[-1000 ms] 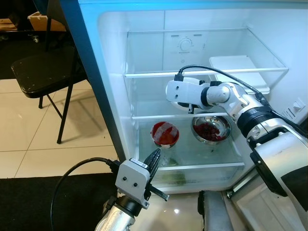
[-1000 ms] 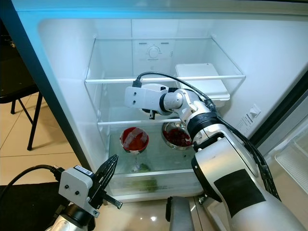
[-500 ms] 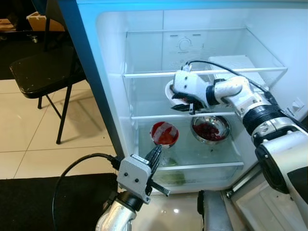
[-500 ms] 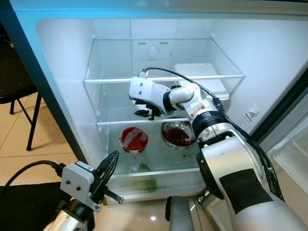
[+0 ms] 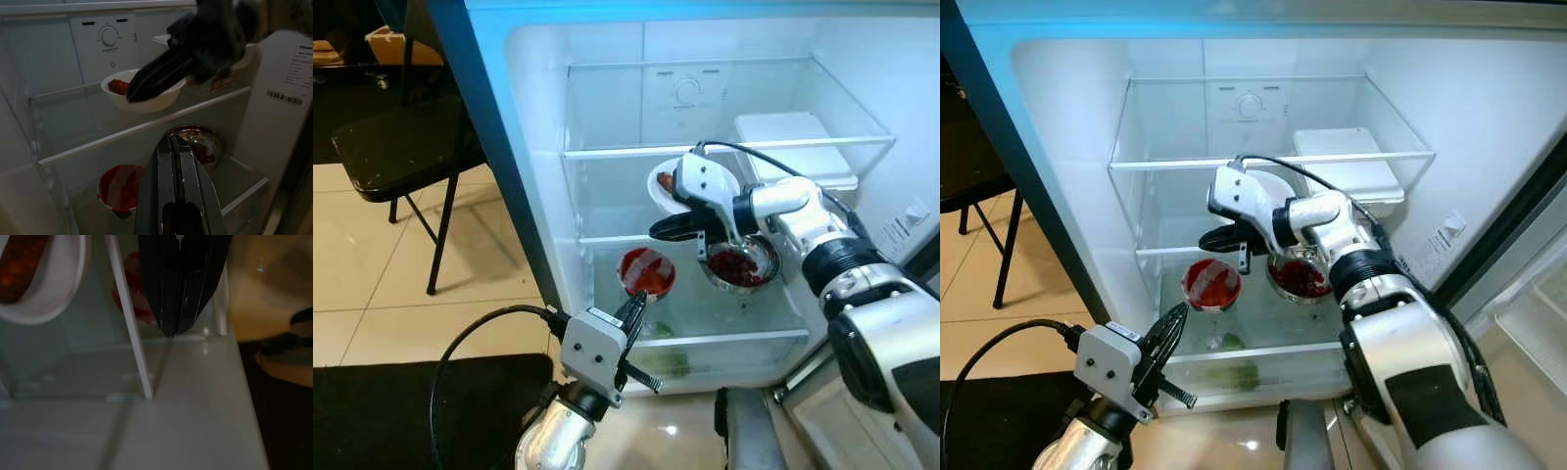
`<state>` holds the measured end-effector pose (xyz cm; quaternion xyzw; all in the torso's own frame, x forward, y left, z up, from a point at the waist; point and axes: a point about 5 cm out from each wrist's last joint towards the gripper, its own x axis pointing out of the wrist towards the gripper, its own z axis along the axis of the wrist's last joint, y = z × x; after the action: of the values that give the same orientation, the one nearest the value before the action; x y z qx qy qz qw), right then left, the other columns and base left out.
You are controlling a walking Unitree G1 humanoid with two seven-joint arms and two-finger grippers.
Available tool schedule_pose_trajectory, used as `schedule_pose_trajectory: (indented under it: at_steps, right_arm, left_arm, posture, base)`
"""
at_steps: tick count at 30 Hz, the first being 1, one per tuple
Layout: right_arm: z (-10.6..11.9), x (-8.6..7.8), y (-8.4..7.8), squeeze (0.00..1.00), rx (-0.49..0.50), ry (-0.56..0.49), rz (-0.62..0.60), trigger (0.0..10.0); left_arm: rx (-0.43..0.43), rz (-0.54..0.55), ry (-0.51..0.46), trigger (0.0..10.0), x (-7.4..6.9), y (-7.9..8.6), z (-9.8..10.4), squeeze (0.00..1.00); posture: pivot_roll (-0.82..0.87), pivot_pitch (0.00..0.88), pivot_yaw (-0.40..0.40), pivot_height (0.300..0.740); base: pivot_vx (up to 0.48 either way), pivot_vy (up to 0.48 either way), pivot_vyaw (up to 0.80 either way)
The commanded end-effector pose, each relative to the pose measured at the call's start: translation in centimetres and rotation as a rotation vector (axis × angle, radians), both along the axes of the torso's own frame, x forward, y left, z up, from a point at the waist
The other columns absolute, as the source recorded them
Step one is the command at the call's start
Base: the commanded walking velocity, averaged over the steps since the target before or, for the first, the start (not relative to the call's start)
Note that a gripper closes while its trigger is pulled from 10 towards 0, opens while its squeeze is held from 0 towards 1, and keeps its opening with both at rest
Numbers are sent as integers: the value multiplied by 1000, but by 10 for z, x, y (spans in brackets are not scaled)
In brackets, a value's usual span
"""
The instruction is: Restocking fridge
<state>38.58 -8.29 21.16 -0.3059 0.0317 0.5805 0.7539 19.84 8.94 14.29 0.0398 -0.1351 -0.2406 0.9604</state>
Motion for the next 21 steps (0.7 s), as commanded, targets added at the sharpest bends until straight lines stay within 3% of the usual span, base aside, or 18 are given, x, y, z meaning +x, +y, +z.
schedule_pose_trajectory:
  at_steps: [1, 2, 3, 9, 14, 21]
  right_arm:
    - [-11, 1, 4, 0, -10, -18, -61, 0]
    - [-11, 1, 4, 0, -10, -18, -61, 0]
    - [-13, 3, 6, 0, -1, -38, -119, 10000]
    - [-17, 10, 5, 0, -24, -106, -277, 10000]
    - [-18, 12, 5, 0, -44, -130, -326, 10000]
    - [-26, 13, 4, 0, -167, -215, -359, 10000]
  left_arm:
    - [-19, -6, 3, 10000, -1, -2, 0, 0]
    - [-19, -6, 3, 10000, -1, -2, 0, 0]
    - [-16, -2, 2, 10000, -1, -1, 0, 0]
    - [-5, 15, 4, 10000, -3, 4, -1, 0]
    - [-3, 16, 6, 10000, -4, 4, -1, 0]
    - [0, 13, 6, 10000, -3, 5, -2, 0]
  posture:
    - [38, 94, -50, 516]
    - [38, 94, -50, 516]
    - [42, 96, -51, 516]
    - [49, 100, -51, 516]
    - [53, 102, -49, 516]
    - [61, 97, -48, 516]
  base:
    - [0, 0, 0]
    - [0, 0, 0]
    - [0, 0, 0]
    - [0, 0, 0]
    - [0, 0, 0]
    - [0, 0, 0]
